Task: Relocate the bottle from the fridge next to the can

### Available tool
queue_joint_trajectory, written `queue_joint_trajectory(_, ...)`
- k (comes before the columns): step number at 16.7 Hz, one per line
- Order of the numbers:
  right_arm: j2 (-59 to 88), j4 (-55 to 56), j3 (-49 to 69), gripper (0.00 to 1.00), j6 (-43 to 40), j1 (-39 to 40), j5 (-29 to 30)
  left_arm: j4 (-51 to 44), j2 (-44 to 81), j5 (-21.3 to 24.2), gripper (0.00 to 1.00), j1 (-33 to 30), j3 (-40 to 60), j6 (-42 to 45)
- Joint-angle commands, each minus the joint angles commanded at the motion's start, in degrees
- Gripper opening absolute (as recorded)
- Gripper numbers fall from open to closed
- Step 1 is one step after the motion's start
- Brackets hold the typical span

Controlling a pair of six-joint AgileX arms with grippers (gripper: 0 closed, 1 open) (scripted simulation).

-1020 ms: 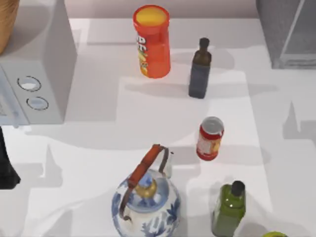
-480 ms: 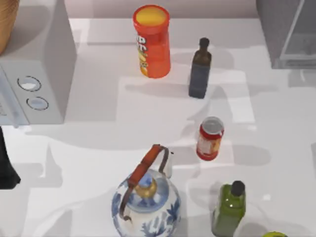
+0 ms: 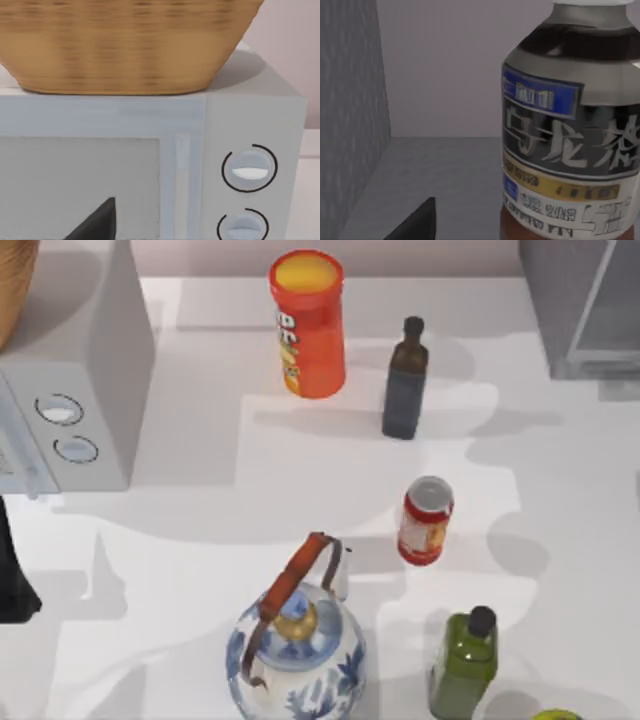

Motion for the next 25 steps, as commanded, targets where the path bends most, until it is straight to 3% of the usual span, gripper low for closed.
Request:
queue_joint_trajectory(6,0.4,-0.5,0.7,1.00,0.0,0.3,0.2,0.0,0.0,0.0,1.00,0.0,0.0,0.0)
queue_joint_trajectory(14,8.3,-6.9,15.2,1.00,-0.1,1.4,1.5,0.0,0.0,0.0,1.00,0.0,0.0,0.0)
queue_joint_trajectory(19,8.9,-7.4,16.3,1.00,-0.1,1.5,1.6,0.0,0.0,0.0,1.00,0.0,0.0,0.0)
queue_joint_trajectory(25,8.9,-7.4,16.3,0.55,-0.1,1.5,1.6,0.0,0.0,0.0,1.00,0.0,0.0,0.0)
